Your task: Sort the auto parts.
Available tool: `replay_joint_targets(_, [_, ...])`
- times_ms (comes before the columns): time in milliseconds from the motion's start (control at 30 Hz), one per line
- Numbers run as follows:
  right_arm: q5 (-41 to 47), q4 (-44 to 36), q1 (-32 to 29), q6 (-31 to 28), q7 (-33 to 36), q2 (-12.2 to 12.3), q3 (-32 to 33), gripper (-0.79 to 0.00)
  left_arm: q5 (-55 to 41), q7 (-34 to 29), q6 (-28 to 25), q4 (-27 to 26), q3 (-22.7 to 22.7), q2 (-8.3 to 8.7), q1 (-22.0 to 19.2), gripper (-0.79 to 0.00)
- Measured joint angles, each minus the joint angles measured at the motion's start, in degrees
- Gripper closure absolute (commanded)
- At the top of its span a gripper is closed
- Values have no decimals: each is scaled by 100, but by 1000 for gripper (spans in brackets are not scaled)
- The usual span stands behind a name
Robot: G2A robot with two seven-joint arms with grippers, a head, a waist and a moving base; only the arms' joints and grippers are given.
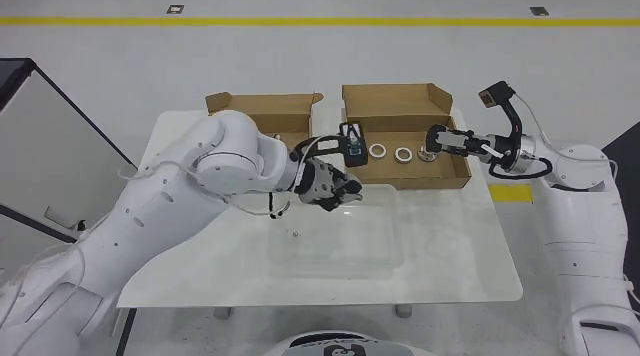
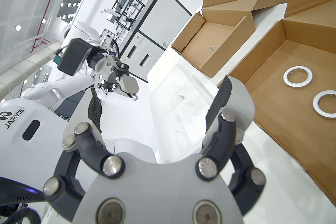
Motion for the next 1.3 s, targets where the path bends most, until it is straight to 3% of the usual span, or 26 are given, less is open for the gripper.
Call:
replay_joint_targets(233, [0,0,0,0,0,0,0,-785,-938,339,-990,-443,-1292,385,1037,0])
replay_joint_targets(467, [0,0,0,0,0,0,0,-785,-1607,1102,-1613,-614,-2088,528,1658,0])
replay_joint_targets(933, [0,0,0,0,0,0,0,-785,-3451,1889,-2804,-412,-2296,563,1571,0])
replay_joint_targets(1300, [0,0,0,0,0,0,0,-785,-5346,1897,-2807,-496,-2206,543,1341,0])
